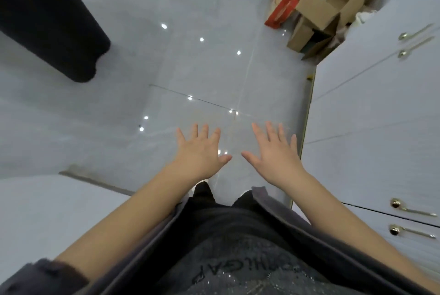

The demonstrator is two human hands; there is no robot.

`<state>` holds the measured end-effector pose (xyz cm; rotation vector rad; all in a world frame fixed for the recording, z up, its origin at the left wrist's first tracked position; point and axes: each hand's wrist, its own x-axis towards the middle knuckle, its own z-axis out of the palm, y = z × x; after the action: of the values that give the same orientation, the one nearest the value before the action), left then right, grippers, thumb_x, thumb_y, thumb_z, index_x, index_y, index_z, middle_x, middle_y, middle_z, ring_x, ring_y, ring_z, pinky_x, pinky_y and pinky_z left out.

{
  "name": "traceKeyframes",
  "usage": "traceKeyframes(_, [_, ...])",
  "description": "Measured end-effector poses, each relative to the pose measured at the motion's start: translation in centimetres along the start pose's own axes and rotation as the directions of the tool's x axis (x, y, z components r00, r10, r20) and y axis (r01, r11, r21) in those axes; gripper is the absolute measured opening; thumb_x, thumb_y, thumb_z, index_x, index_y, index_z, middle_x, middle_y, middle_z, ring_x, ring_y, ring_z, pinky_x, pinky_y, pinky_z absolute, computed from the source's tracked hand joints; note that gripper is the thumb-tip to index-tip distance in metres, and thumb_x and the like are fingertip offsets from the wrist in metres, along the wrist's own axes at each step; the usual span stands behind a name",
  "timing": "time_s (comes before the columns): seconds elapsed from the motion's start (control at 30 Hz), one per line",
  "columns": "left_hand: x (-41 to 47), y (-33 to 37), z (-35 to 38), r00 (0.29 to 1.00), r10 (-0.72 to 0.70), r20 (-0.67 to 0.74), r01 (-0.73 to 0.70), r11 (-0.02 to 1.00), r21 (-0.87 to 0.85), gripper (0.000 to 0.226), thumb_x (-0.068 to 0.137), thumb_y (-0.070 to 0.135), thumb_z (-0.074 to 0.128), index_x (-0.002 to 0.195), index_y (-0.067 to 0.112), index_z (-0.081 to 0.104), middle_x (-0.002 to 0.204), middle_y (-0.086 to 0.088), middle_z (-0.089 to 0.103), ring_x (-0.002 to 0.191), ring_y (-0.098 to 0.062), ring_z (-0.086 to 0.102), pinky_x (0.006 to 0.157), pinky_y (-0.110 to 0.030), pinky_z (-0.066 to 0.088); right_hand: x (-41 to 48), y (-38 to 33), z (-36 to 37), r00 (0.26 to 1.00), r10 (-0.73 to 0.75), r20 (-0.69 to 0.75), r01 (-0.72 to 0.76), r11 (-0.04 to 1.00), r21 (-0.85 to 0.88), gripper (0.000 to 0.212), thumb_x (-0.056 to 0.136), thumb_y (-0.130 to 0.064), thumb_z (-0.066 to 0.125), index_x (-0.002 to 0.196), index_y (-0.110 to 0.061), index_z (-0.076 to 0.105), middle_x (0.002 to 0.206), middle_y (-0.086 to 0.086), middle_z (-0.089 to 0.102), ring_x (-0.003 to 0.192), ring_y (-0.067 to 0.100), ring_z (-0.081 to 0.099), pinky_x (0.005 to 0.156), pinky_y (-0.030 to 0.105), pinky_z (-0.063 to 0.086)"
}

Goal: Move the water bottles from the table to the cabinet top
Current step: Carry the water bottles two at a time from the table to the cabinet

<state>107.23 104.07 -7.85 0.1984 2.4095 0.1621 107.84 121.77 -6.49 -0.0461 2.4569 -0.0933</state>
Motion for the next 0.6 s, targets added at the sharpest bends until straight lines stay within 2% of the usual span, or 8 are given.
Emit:
traceKeyframes(0.37, [1.9, -10.7, -1.9, 0.958, -0.288, -0.014, 0.274, 0.925, -0.263, 0.075, 0.095, 0.063, 0.029, 0.154, 0.025, 0.003, 0.162, -0.008, 0.004, 0.149, -0.03, -0.001, 0.114, -0.062, 0.001, 10.0, -11.7, -4.5, 0.953, -0.26, 0.153, 0.288, 0.936, -0.2, 0.075, 0.097, -0.061, 0.03, 0.155, -0.031, -0.006, 0.164, 0.006, -0.01, 0.15, 0.033, -0.014, 0.119, 0.059, -0.001])
traceKeyframes(0.47, [2.9, -13.6, -2.5, 0.931, -0.364, -0.035, 0.331, 0.879, -0.342, 0.075, 0.095, 0.063, 0.029, 0.154, 0.026, 0.002, 0.162, -0.008, 0.002, 0.149, -0.03, -0.002, 0.115, -0.061, 0.001, 13.5, -15.3, -5.7, 0.922, -0.338, 0.189, 0.378, 0.892, -0.247, 0.074, 0.097, -0.061, 0.031, 0.155, -0.033, -0.006, 0.164, 0.006, -0.01, 0.15, 0.033, -0.013, 0.119, 0.058, -0.001])
traceKeyframes(0.6, [4.0, -17.7, -4.2, 0.886, -0.464, 0.01, 0.42, 0.792, -0.444, 0.075, 0.095, 0.063, 0.028, 0.154, 0.025, 0.001, 0.163, -0.009, -0.001, 0.149, -0.03, -0.004, 0.116, -0.061, 0.001, 18.7, -19.9, -8.2, 0.884, -0.392, 0.255, 0.456, 0.842, -0.288, 0.074, 0.097, -0.061, 0.032, 0.155, -0.033, -0.005, 0.164, 0.007, -0.01, 0.15, 0.033, -0.012, 0.118, 0.059, 0.0])
